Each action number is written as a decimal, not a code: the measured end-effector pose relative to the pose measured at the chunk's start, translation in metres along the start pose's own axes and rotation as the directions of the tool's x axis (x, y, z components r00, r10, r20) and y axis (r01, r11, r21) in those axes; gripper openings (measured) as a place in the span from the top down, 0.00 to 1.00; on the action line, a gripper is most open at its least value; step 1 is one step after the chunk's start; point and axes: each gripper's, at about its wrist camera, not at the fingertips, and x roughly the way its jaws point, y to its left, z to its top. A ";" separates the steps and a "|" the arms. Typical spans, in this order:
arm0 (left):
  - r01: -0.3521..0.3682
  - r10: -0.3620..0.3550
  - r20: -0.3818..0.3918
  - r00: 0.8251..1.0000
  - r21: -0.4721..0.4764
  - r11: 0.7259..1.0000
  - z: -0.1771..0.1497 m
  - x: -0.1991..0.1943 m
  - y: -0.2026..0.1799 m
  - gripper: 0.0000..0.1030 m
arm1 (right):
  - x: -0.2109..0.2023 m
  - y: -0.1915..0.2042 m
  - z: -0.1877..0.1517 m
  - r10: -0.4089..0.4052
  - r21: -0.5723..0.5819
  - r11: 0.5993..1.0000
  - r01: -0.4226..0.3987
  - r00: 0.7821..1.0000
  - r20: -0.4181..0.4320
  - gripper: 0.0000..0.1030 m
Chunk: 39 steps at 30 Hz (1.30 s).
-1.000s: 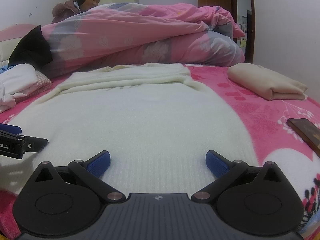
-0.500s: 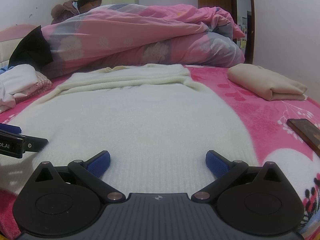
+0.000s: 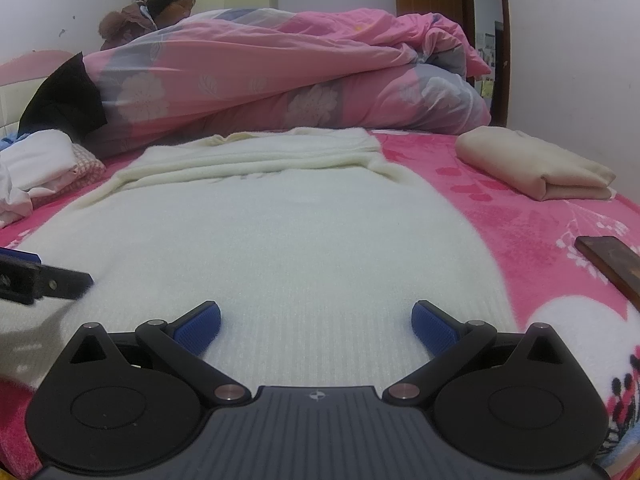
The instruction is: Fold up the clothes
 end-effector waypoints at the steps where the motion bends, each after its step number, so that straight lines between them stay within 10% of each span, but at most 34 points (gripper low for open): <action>1: -0.001 0.001 0.000 1.000 0.003 1.000 -0.001 -0.005 0.003 0.00 | 0.000 0.000 0.000 0.001 0.000 1.000 -0.001 1.000 -0.001 0.00; 14: -0.135 0.135 -0.085 0.987 0.009 0.991 -0.022 -0.070 0.042 0.00 | 0.001 -0.001 0.002 0.005 0.002 1.000 -0.005 1.000 -0.009 0.00; 28: -0.099 0.084 -0.113 0.990 -0.131 0.986 -0.027 -0.063 0.049 0.06 | -0.019 0.000 0.027 0.113 0.098 0.989 -0.110 0.993 -0.023 0.00; 39: -0.136 0.111 -0.148 0.983 -0.169 0.976 -0.026 -0.055 0.050 0.08 | -0.028 0.019 0.014 0.471 0.390 0.823 -0.413 0.880 -0.062 0.05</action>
